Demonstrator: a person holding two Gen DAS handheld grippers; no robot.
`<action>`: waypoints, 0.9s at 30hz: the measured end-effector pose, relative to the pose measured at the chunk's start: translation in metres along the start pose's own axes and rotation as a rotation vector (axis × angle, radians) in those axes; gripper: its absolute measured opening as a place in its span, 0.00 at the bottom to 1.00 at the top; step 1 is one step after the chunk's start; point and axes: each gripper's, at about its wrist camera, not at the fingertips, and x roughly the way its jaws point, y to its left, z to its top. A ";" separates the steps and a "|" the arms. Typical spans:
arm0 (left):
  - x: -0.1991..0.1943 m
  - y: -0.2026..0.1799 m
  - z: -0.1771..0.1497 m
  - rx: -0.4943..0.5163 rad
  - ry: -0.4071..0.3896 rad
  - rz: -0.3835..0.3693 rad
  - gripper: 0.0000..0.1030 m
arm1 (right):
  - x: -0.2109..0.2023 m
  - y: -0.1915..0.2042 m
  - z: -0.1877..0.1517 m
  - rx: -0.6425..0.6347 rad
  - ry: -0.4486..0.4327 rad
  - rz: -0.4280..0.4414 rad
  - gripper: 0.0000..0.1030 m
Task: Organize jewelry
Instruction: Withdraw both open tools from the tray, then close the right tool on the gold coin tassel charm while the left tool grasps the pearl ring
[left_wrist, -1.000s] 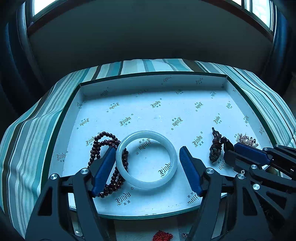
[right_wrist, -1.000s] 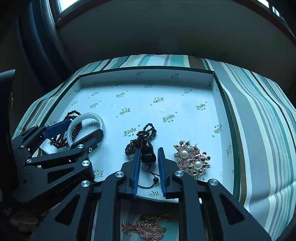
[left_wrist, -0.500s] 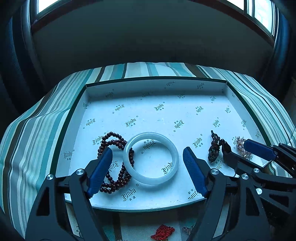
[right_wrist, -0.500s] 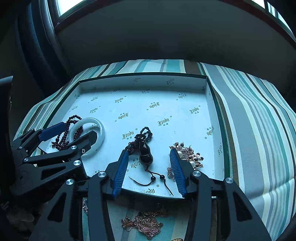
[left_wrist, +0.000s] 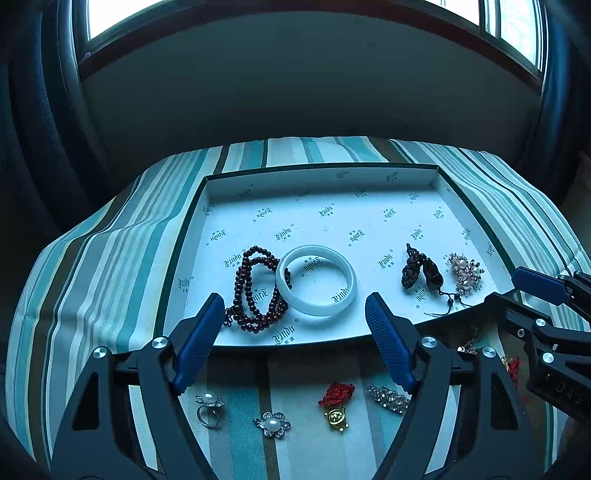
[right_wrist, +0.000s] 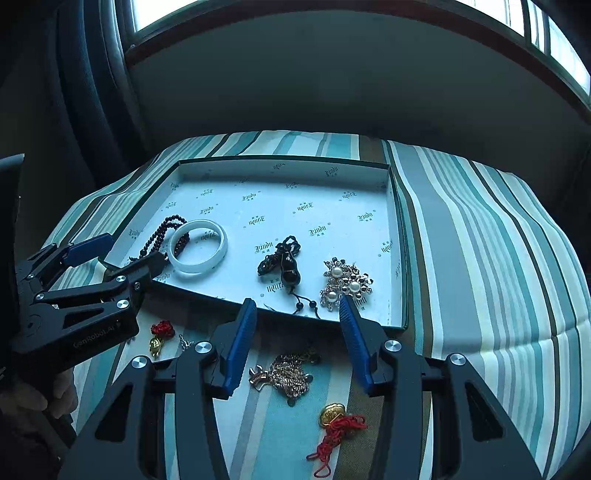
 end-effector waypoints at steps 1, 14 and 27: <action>-0.004 0.002 -0.004 -0.003 0.004 -0.001 0.76 | -0.003 0.000 -0.005 0.001 0.006 0.000 0.46; -0.031 0.012 -0.057 -0.008 0.078 0.027 0.76 | -0.013 -0.013 -0.062 0.031 0.104 -0.029 0.46; -0.037 0.031 -0.072 -0.037 0.096 0.067 0.76 | 0.003 -0.022 -0.064 0.011 0.146 -0.061 0.37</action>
